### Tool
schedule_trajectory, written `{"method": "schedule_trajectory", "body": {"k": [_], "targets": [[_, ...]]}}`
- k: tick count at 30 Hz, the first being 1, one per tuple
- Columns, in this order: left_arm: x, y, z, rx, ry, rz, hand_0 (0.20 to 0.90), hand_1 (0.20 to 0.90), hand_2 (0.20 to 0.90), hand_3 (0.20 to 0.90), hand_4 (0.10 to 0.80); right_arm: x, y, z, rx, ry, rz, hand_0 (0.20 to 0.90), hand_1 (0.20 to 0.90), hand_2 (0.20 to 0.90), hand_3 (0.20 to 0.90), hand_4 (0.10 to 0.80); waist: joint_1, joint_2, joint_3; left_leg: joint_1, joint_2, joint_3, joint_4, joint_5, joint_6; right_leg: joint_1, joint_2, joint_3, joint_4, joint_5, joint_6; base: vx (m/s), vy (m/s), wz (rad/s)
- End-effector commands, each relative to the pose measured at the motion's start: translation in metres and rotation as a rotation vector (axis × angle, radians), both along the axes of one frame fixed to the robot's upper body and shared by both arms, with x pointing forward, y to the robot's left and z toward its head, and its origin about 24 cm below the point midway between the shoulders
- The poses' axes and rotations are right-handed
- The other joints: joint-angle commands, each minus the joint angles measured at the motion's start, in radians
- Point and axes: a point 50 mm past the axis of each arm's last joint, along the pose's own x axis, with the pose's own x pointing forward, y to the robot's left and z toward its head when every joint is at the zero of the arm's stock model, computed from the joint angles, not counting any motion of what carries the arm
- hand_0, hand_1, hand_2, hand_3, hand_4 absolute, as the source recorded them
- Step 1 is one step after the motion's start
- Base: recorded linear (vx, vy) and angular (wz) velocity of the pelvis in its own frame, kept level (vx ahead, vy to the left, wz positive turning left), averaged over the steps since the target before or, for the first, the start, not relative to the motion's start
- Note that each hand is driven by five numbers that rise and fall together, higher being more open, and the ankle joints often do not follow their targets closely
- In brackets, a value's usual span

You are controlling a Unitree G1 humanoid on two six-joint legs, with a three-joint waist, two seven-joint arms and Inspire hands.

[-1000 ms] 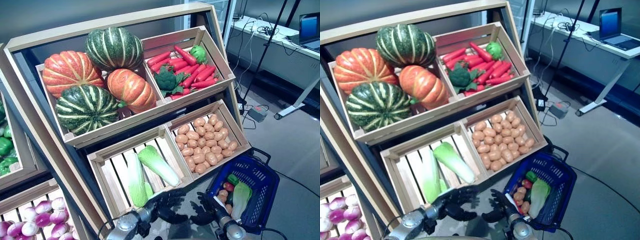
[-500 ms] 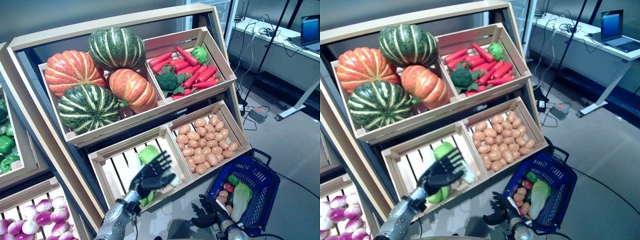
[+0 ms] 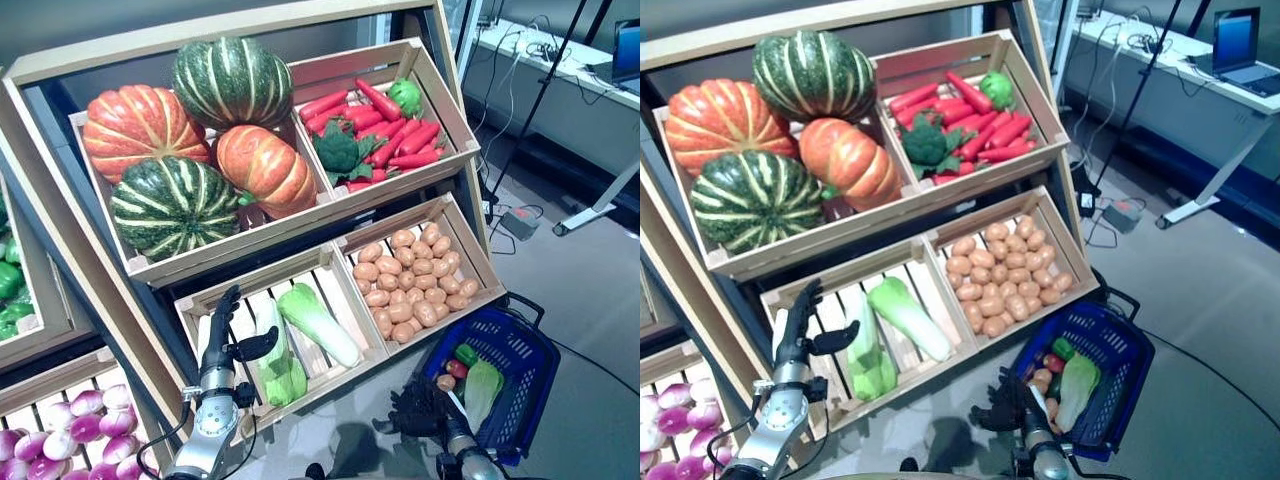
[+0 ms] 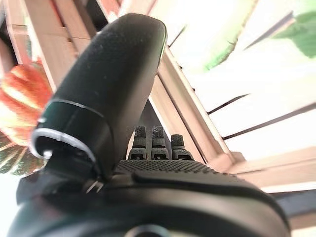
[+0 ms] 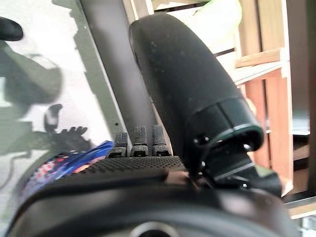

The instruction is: Put vegetables into the basket

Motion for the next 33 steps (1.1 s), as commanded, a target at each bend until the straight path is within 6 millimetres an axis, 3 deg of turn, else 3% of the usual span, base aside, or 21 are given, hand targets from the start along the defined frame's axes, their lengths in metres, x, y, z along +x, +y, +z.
{"method": "schedule_trajectory", "body": {"k": [1, 2, 8, 13, 18, 25, 33], "targets": [[0.066, 0.0, 0.076, 0.103, -0.344, 0.053, 0.9, 0.9, 0.9, 0.9, 0.8, 0.072, 0.013, 0.065, 0.15, -0.386, 0.046, 0.9, 0.9, 0.9, 0.9, 0.8, -0.038, -0.022, 0.141, -0.054, -0.016, 0.048, 0.169, -0.143, -0.005, -0.12, 0.0, 0.019, 0.197, -0.084, -0.095, -0.245, 0.057, 0.01], [0.067, 0.001, 0.077, 0.105, -0.346, 0.054, 0.9, 0.9, 0.9, 0.9, 0.8, 0.073, 0.013, 0.066, 0.153, -0.392, 0.05, 0.9, 0.9, 0.9, 0.9, 0.8, -0.039, -0.023, 0.143, -0.06, -0.015, 0.049, 0.179, -0.146, -0.005, -0.127, -0.002, 0.019, 0.208, -0.088, -0.096, -0.131, 0.026, -0.01], [0.081, 0.025, 0.09, 0.078, -0.372, 0.159, 0.9, 0.9, 0.9, 0.9, 0.8, 0.091, 0.014, 0.117, 0.126, -0.679, 0.217, 0.9, 0.9, 0.9, 0.9, 0.8, -0.069, -0.05, 0.221, -0.212, 0.039, 0.093, 0.465, -0.238, -0.013, -0.28, -0.036, 0.046, 0.482, -0.189, -0.113, -0.092, 0.01, -0.11], [0.085, 0.025, 0.094, 0.074, -0.377, 0.18, 0.9, 0.9, 0.9, 0.9, 0.8, 0.104, 0.015, 0.154, 0.064, -0.85, 0.312, 0.9, 0.9, 0.9, 0.9, 0.8, -0.068, -0.064, 0.25, -0.319, 0.069, 0.084, 0.646, -0.32, -0.003, -0.375, -0.067, 0.051, 0.66, -0.262, -0.126, -0.051, 0.01, -0.14], [0.091, 0.03, 0.104, 0.08, -0.403, 0.224, 0.9, 0.9, 0.9, 0.9, 0.8, 0.116, 0.01, 0.162, 0.044, -0.858, 0.277, 0.9, 0.9, 0.9, 0.9, 0.8, -0.065, -0.069, 0.262, -0.411, 0.085, 0.07, 0.795, -0.383, 0.012, -0.464, -0.103, 0.06, 0.804, -0.311, -0.137, -0.033, 0.032, 0.04], [0.1, 0.041, 0.121, 0.081, -0.414, 0.303, 0.9, 0.9, 0.9, 0.9, 0.8, 0.122, 0.005, 0.161, 0.032, -0.826, 0.251, 0.9, 0.9, 0.9, 0.9, 0.8, -0.07, -0.076, 0.277, -0.48, 0.09, 0.073, 0.906, -0.437, 0.024, -0.555, -0.131, 0.085, 0.933, -0.351, -0.128, -0.009, 0.055, -0.01], [0.111, 0.06, 0.148, 0.096, -0.453, 0.381, 0.9, 0.9, 0.9, 0.9, 0.8, 0.129, -0.001, 0.168, 0.003, -0.817, 0.235, 0.9, 0.9, 0.9, 0.9, 0.8, -0.085, -0.079, 0.303, -0.531, 0.093, 0.081, 0.94, -0.453, 0.025, -0.636, -0.139, 0.117, 0.989, -0.358, -0.114, 0.006, 0.065, 0.0]]}}
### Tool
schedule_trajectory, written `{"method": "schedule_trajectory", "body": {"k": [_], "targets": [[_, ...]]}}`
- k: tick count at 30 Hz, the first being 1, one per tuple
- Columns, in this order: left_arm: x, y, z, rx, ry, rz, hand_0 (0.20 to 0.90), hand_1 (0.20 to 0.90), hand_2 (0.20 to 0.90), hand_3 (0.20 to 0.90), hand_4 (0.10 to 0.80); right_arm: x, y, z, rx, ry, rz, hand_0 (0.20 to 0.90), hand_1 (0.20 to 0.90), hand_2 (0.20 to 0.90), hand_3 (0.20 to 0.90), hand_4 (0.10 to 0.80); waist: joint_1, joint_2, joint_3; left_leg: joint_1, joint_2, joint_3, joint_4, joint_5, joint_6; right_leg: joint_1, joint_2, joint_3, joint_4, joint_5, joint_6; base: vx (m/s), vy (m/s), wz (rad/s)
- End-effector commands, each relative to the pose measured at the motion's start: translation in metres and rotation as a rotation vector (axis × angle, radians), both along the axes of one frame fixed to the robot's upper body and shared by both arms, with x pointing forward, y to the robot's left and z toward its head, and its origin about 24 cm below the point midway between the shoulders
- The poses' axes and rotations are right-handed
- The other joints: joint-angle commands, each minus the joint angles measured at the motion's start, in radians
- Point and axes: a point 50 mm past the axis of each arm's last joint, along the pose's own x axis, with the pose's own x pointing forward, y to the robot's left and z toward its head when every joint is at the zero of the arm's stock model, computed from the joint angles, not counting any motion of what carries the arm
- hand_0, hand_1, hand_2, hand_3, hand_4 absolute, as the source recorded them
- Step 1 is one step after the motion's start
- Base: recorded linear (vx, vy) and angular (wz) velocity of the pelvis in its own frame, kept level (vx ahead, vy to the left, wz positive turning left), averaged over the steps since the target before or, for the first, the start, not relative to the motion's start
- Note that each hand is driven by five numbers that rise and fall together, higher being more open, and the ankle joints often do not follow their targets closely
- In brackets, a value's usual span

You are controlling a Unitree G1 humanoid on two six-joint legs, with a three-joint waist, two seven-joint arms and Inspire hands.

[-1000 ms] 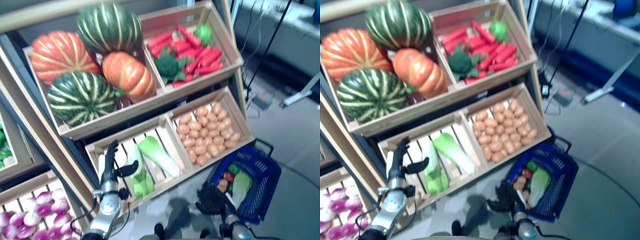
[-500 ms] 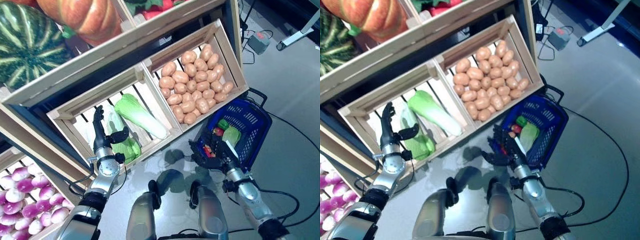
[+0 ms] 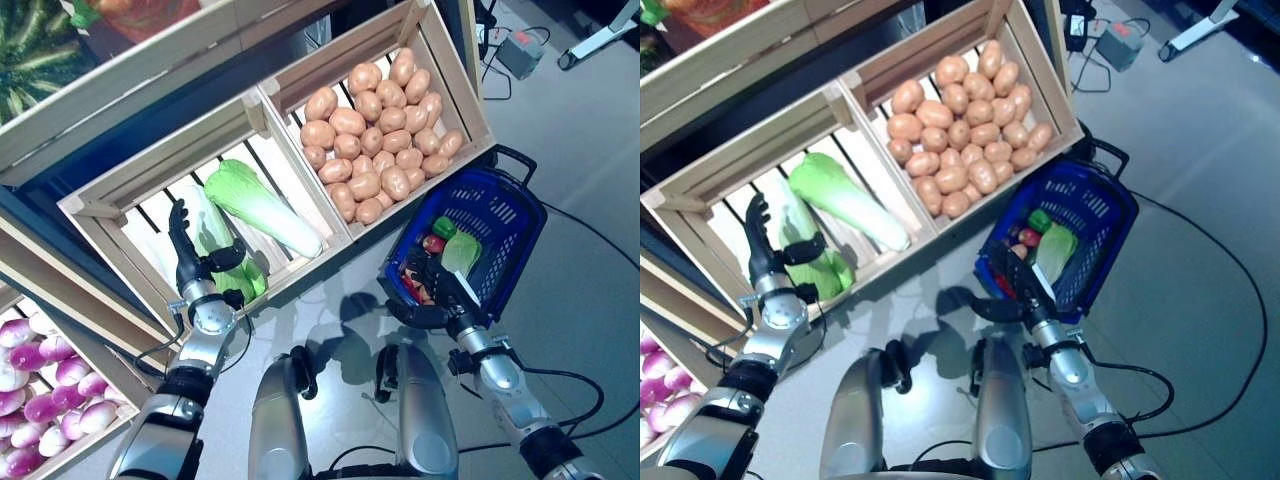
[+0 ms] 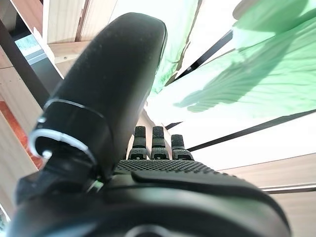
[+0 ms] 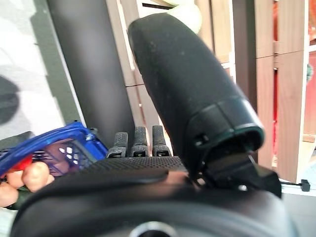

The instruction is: Put vegetables into the basket

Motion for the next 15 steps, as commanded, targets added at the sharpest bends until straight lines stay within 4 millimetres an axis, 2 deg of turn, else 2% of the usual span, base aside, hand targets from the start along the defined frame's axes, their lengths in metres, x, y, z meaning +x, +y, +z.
{"method": "schedule_trajectory", "body": {"k": [1, 15], "targets": [[0.009, 0.033, 0.058, 0.067, -0.194, 0.132, 0.9, 0.9, 0.9, 0.9, 0.8, 0.014, 0.002, 0.04, 0.03, -0.181, 0.003, 0.9, 0.9, 0.9, 0.9, 0.8, -0.014, -0.008, -0.021, 0.053, -0.012, 0.05, 0.069, -0.177, 0.042, 0.032, -0.018, -0.003, -0.029, 0.021, 0.006, 0.002, 0.059, -0.02], [0.024, 0.064, 0.118, 0.027, -0.24, 0.259, 0.9, 0.9, 0.9, 0.9, 0.8, 0.029, -0.011, 0.054, -0.001, -0.182, -0.034, 0.9, 0.9, 0.9, 0.9, 0.8, -0.036, -0.012, 0.009, -0.032, 0.006, 0.054, 0.089, -0.187, 0.028, -0.071, -0.006, 0.032, -0.023, 0.038, 0.024, 0.017, 0.056, 0.0]]}}
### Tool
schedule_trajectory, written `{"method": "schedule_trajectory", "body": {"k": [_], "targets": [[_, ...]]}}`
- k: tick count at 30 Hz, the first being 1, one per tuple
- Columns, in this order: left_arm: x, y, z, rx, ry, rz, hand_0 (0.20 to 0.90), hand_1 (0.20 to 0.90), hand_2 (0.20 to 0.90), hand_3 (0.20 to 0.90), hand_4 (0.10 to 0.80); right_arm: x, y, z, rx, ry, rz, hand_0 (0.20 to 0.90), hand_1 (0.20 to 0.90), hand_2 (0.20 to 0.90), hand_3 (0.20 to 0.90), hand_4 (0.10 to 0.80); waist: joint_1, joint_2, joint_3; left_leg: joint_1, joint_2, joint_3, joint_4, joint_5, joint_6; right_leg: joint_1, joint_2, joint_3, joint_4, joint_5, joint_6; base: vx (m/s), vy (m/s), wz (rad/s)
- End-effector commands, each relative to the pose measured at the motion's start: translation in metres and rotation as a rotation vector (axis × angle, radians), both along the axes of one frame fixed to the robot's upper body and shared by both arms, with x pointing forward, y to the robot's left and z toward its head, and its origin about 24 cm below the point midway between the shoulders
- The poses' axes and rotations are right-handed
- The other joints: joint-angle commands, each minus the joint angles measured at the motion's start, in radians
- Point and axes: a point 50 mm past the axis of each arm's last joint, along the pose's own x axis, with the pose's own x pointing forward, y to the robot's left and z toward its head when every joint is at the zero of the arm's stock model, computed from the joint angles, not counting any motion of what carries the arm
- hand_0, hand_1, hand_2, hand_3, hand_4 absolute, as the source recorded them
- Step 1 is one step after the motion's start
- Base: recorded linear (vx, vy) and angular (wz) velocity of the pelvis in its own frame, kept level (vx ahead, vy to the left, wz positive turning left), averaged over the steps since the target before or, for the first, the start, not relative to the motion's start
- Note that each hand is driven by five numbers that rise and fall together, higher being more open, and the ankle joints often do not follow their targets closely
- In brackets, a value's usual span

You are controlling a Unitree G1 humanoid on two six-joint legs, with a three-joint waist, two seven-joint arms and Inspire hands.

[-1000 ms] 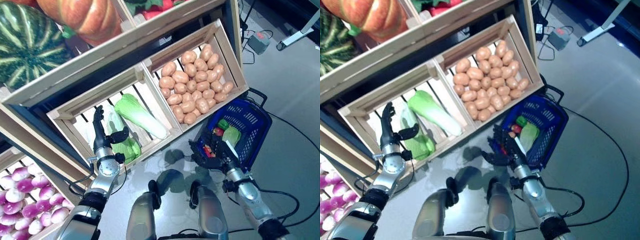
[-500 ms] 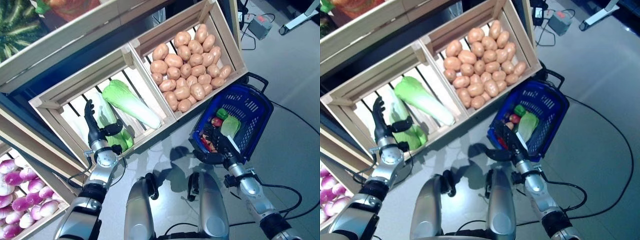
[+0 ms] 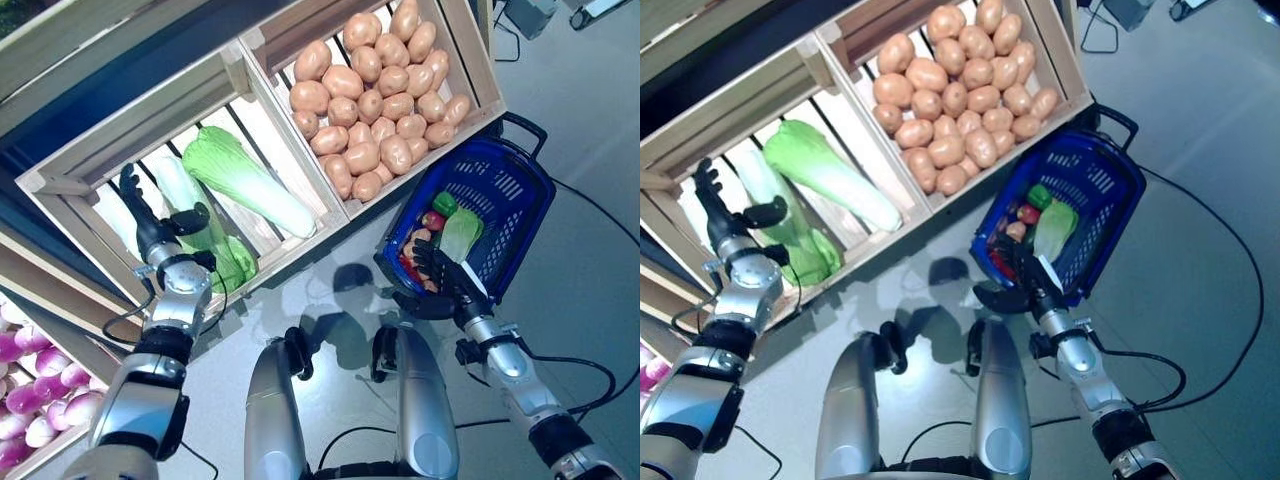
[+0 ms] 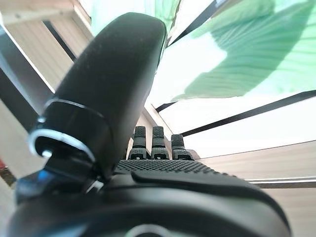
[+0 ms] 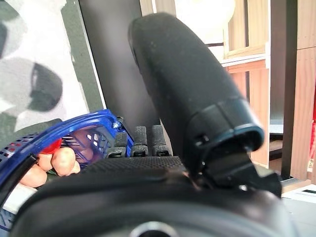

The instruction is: Put vegetables into the basket

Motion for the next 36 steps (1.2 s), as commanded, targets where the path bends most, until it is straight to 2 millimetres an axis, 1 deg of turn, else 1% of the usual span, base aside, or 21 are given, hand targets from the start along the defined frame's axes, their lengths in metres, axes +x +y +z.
{"method": "schedule_trajectory", "body": {"k": [1, 5, 10, 16, 20, 23, 28, 29, 30, 33, 36], "targets": [[0.003, 0.024, 0.069, 0.062, -0.189, 0.105, 0.9, 0.9, 0.9, 0.9, 0.8, 0.013, -0.001, 0.038, 0.052, -0.165, -0.024, 0.9, 0.9, 0.9, 0.9, 0.8, -0.023, 0.0, -0.007, 0.071, -0.01, 0.06, 0.03, -0.174, 0.021, 0.021, -0.012, 0.031, -0.061, 0.036, 0.029, 0.008, 0.062, 0.0], [0.006, 0.028, 0.083, 0.057, -0.195, 0.127, 0.9, 0.9, 0.9, 0.9, 0.8, 0.017, -0.004, 0.045, 0.04, -0.177, -0.038, 0.9, 0.9, 0.9, 0.9, 0.8, -0.032, 0.0, -0.003, 0.019, 0.0, 0.061, 0.044, -0.176, 0.018, -0.029, -0.005, 0.043, -0.057, 0.042, 0.03, -0.002, 0.054, -0.02], [0.009, 0.033, 0.101, 0.04, -0.205, 0.116, 0.9, 0.9, 0.9, 0.9, 0.8, 0.019, -0.011, 0.05, 0.023, -0.191, -0.049, 0.9, 0.9, 0.9, 0.9, 0.8, -0.042, 0.001, -0.003, -0.053, 0.011, 0.062, 0.068, -0.18, 0.017, -0.104, 0.007, 0.061, -0.043, 0.048, 0.03, -0.01, 0.053, -0.02], [0.014, 0.035, 0.123, 0.028, -0.203, 0.1, 0.9, 0.9, 0.9, 0.9, 0.8, 0.023, -0.017, 0.059, 0.013, -0.219, -0.064, 0.9, 0.9, 0.9, 0.9, 0.8, -0.053, -0.002, -0.003, -0.137, 0.02, 0.06, 0.095, -0.185, 0.018, -0.187, 0.016, 0.075, -0.025, 0.052, 0.031, -0.018, 0.03, -0.05], [0.013, 0.044, 0.132, 0.005, -0.187, 0.133, 0.9, 0.9, 0.9, 0.9, 0.8, 0.025, -0.02, 0.065, -0.002, -0.237, -0.066, 0.9, 0.9, 0.9, 0.9, 0.8, -0.059, -0.005, -0.003, -0.185, 0.026, 0.059, 0.109, -0.182, 0.018, -0.232, 0.019, 0.073, -0.022, 0.057, 0.028, -0.017, 0.018, -0.06], [0.011, 0.05, 0.134, -0.052, -0.19, 0.157, 0.9, 0.9, 0.9, 0.9, 0.8, 0.025, -0.021, 0.069, -0.007, -0.255, -0.066, 0.9, 0.9, 0.9, 0.9, 0.8, -0.064, -0.006, -0.003, -0.218, 0.029, 0.058, 0.112, -0.177, 0.018, -0.262, 0.02, 0.072, -0.023, 0.062, 0.026, -0.017, 0.012, -0.03], [0.013, 0.048, 0.133, -0.093, -0.197, 0.16, 0.9, 0.9, 0.9, 0.9, 0.8, 0.025, -0.019, 0.073, 0.005, -0.281, -0.065, 0.9, 0.9, 0.9, 0.9, 0.8, -0.065, -0.012, -0.003, -0.255, 0.03, 0.054, 0.119, -0.174, 0.015, -0.294, 0.022, 0.066, -0.021, 0.063, 0.022, -0.037, -0.008, -0.06], [0.014, 0.046, 0.134, -0.102, -0.211, 0.148, 0.545, 0.545, 0.545, 0.545, 0.563, 0.025, -0.017, 0.075, 0.01, -0.287, -0.064, 0.9, 0.9, 0.9, 0.9, 0.8, -0.065, -0.014, -0.003, -0.257, 0.029, 0.053, 0.116, -0.173, 0.014, -0.296, 0.024, 0.065, -0.022, 0.064, 0.022, 0.0, 0.0, 0.0], [0.014, 0.046, 0.134, -0.105, -0.216, 0.138, 0.3, 0.3, 0.3, 0.3, 0.4, 0.025, -0.017, 0.076, 0.011, -0.29, -0.064, 0.9, 0.9, 0.9, 0.9, 0.8, -0.065, -0.014, -0.003, -0.258, 0.03, 0.054, 0.115, -0.173, 0.015, -0.296, 0.024, 0.064, -0.023, 0.063, 0.021, -0.031, -0.019, 0.0], [0.015, 0.043, 0.131, -0.106, -0.225, 0.12, 0.3, 0.3, 0.3, 0.3, 0.4, 0.025, -0.017, 0.077, 0.025, -0.303, -0.066, 0.9, 0.9, 0.9, 0.9, 0.8, -0.062, -0.015, -0.003, -0.251, 0.03, 0.057, 0.106, -0.171, 0.017, -0.29, 0.024, 0.06, -0.026, 0.062, 0.018, 0.0, 0.0, 0.0], [0.015, 0.045, 0.127, -0.107, -0.21, 0.105, 0.3, 0.3, 0.3, 0.3, 0.4, 0.025, -0.015, 0.079, 0.031, -0.31, -0.059, 0.9, 0.9, 0.9, 0.9, 0.8, -0.062, -0.012, -0.003, -0.235, 0.028, 0.063, 0.098, -0.171, 0.018, -0.276, 0.025, 0.061, -0.027, 0.059, 0.017, -0.005, -0.01, 0.0]]}}
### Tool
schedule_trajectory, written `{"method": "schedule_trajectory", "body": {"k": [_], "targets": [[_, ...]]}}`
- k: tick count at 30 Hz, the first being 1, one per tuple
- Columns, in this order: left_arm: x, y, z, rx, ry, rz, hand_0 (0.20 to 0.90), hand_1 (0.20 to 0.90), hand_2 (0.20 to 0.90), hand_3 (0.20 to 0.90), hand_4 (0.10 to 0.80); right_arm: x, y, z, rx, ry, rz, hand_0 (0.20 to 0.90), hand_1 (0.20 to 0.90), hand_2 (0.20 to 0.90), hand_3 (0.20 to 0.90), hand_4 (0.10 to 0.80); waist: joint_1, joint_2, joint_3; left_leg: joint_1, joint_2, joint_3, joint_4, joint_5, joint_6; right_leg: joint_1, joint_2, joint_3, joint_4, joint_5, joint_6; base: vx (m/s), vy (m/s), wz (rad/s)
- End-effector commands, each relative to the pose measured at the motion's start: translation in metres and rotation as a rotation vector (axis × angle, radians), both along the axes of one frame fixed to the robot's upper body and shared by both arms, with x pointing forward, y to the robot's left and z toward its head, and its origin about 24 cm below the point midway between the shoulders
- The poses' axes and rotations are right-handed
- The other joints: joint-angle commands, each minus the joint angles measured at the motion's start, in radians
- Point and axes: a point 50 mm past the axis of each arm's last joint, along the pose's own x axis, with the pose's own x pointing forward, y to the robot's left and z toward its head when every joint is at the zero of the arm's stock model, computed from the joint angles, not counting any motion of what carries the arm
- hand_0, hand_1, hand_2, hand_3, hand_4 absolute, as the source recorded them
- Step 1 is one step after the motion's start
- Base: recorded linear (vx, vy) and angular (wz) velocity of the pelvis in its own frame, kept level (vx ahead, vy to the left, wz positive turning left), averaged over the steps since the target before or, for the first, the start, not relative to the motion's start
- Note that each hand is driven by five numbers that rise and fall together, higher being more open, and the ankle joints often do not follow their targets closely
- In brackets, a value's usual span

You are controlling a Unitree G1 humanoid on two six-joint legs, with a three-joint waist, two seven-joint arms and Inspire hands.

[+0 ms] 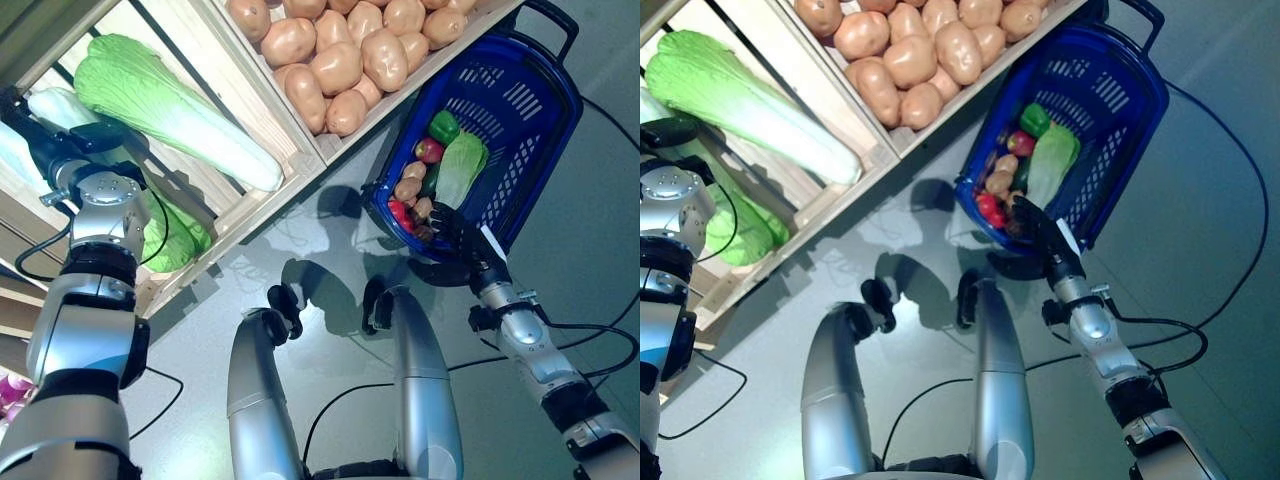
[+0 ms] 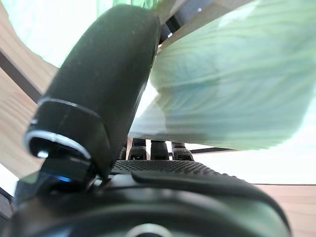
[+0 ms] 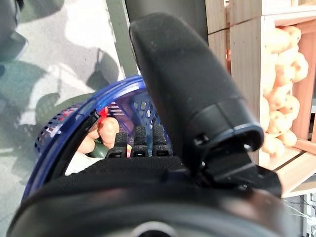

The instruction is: Put vegetables into the basket

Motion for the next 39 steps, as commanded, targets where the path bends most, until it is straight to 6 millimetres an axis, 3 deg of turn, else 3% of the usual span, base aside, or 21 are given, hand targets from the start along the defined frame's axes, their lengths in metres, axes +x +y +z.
{"method": "schedule_trajectory", "body": {"k": [1, 9, 18, 27, 35, 39], "targets": [[0.005, -0.005, 0.019, 0.009, -0.053, -0.104, 0.3, 0.3, 0.3, 0.3, 0.4, 0.002, 0.004, 0.044, 0.07, -0.22, 0.03, 0.9, 0.9, 0.9, 0.9, 0.8, -0.028, -0.009, -0.004, 0.1, -0.019, 0.064, -0.021, -0.159, 0.009, 0.07, -0.011, 0.022, -0.114, 0.033, 0.026, -0.017, -0.03, 0.02], [0.0, 0.002, 0.017, 0.024, -0.048, -0.102, 0.3, 0.3, 0.3, 0.3, 0.4, 0.003, 0.009, 0.049, 0.077, -0.236, 0.056, 0.9, 0.9, 0.9, 0.9, 0.8, -0.031, 0.002, -0.004, 0.208, -0.022, 0.091, -0.077, -0.147, 0.009, 0.165, -0.006, 0.022, -0.148, 0.033, 0.025, 0.0, 0.0, 0.0], [-0.008, 0.009, -0.002, 0.15, 0.056, -0.143, 0.3, 0.3, 0.3, 0.3, 0.4, -0.003, 0.01, 0.04, 0.101, -0.202, 0.085, 0.9, 0.9, 0.9, 0.9, 0.8, -0.02, 0.01, -0.005, 0.468, -0.05, 0.09, -0.193, -0.123, 0.01, 0.428, -0.004, -0.004, -0.245, 0.028, 0.017, -0.006, -0.04, -0.05], [-0.025, 0.01, -0.048, 0.266, 0.168, -0.239, 0.3, 0.3, 0.3, 0.3, 0.4, -0.018, 0.012, 0.017, 0.133, -0.169, 0.081, 0.9, 0.9, 0.9, 0.9, 0.8, 0.021, 0.032, -0.116, 0.687, -0.099, 0.066, -0.34, -0.083, 0.026, 0.665, -0.033, -0.069, -0.382, 0.04, 0.016, 0.01, -0.065, 0.04], [-0.045, -0.004, -0.082, 0.309, 0.166, -0.362, 0.3, 0.3, 0.3, 0.3, 0.4, -0.038, 0.019, -0.008, 0.158, -0.121, 0.074, 0.9, 0.9, 0.9, 0.9, 0.8, 0.056, 0.069, -0.253, 0.916, -0.15, 0.068, -0.595, 0.007, 0.01, 0.937, 0.003, -0.134, -0.673, 0.099, 0.025, 0.055, -0.068, 0.11], [-0.048, -0.015, -0.082, 0.259, 0.074, -0.475, 0.3, 0.3, 0.3, 0.3, 0.4, -0.043, 0.029, -0.014, 0.203, -0.121, 0.081, 0.9, 0.9, 0.9, 0.9, 0.8, 0.064, 0.085, -0.314, 1.016, -0.174, 0.064, -0.737, 0.059, 0.004, 1.046, 0.03, -0.149, -0.82, 0.146, 0.032, 0.068, -0.045, 0.13]]}}
